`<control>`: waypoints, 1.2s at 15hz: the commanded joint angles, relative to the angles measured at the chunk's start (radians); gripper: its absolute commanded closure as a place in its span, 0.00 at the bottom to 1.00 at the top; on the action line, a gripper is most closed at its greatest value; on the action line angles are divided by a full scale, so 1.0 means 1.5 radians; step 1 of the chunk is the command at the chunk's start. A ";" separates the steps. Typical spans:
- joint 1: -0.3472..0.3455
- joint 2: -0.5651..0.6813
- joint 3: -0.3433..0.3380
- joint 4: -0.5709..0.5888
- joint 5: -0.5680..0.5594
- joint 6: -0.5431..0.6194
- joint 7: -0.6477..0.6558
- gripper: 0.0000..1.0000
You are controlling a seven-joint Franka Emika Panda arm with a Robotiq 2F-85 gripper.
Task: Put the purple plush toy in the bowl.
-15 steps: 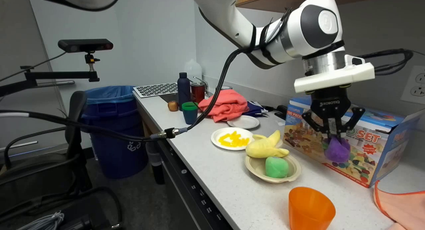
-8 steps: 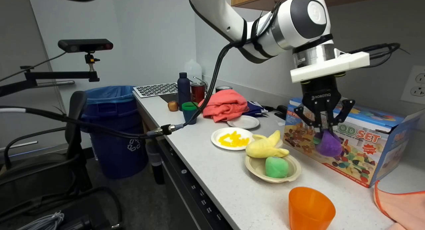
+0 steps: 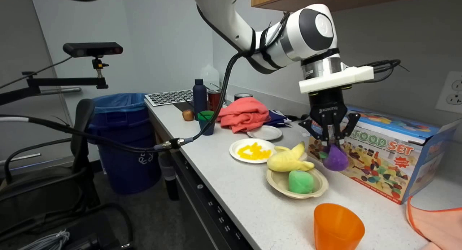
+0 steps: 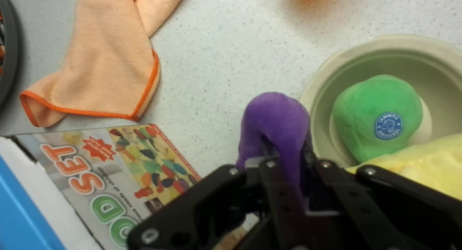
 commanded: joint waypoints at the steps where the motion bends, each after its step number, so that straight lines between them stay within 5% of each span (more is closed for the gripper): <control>1: -0.001 -0.038 0.008 -0.036 0.001 0.001 -0.021 0.96; 10: 0.016 -0.116 0.004 -0.152 -0.003 0.028 0.087 0.96; 18: 0.005 -0.196 -0.002 -0.300 0.011 0.193 0.115 0.96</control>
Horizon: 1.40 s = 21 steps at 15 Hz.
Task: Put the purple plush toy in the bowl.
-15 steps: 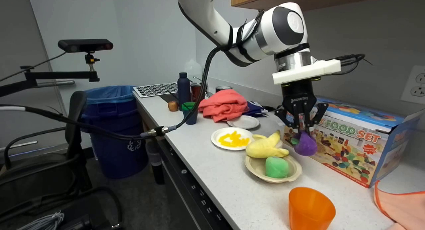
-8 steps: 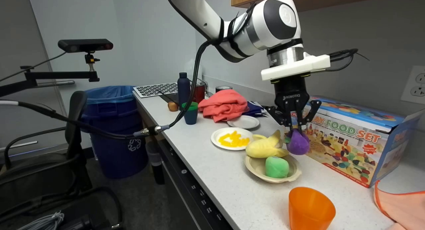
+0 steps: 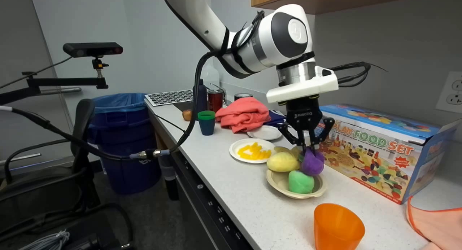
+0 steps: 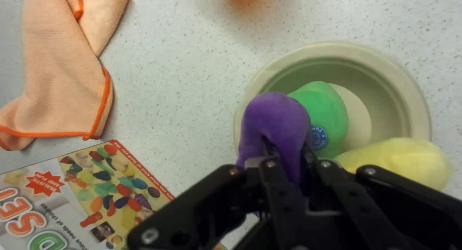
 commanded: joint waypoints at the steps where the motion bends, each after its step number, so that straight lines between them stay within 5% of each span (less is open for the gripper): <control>1: -0.010 -0.072 -0.010 -0.092 0.004 0.075 0.001 0.96; 9: -0.026 -0.128 -0.021 -0.191 0.060 0.214 -0.049 0.96; 19: -0.021 -0.144 -0.017 -0.219 0.141 0.235 -0.059 0.96; 20: -0.020 -0.145 -0.017 -0.220 0.138 0.236 -0.058 0.60; 21: -0.020 -0.146 -0.018 -0.221 0.137 0.238 -0.059 0.59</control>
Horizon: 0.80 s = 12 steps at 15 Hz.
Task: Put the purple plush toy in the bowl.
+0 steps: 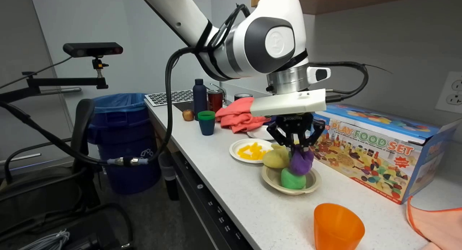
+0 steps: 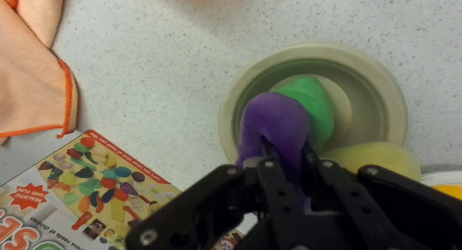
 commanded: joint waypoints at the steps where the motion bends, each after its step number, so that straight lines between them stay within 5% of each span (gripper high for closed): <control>1: -0.002 -0.025 -0.001 -0.023 0.013 0.018 -0.016 0.52; 8: 0.000 -0.030 -0.003 -0.026 0.008 0.009 -0.011 0.01; 12: 0.000 -0.031 -0.003 -0.029 0.008 0.005 -0.012 0.00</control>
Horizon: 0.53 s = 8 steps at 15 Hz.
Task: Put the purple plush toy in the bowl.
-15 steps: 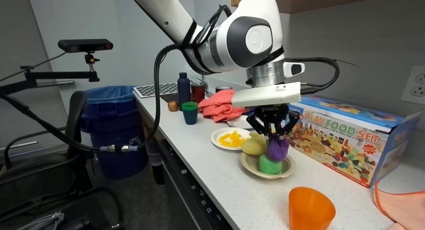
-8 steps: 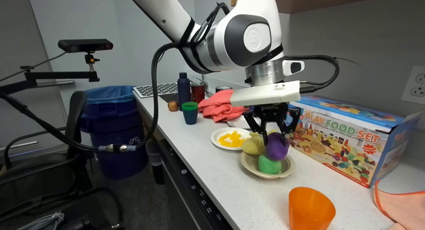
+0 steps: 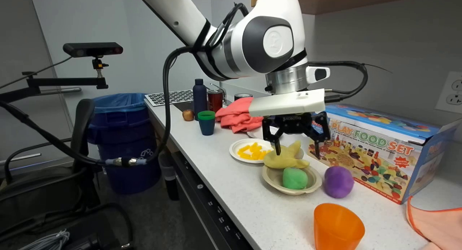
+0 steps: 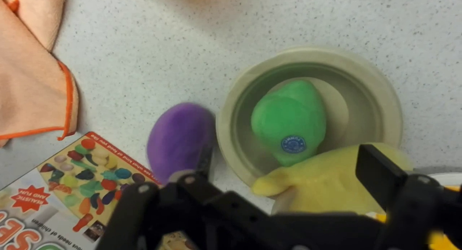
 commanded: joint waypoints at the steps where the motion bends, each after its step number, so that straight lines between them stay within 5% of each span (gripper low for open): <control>1: 0.000 -0.022 -0.002 -0.018 0.008 0.000 -0.012 0.00; 8: 0.001 -0.024 -0.005 -0.024 0.002 0.030 0.012 0.00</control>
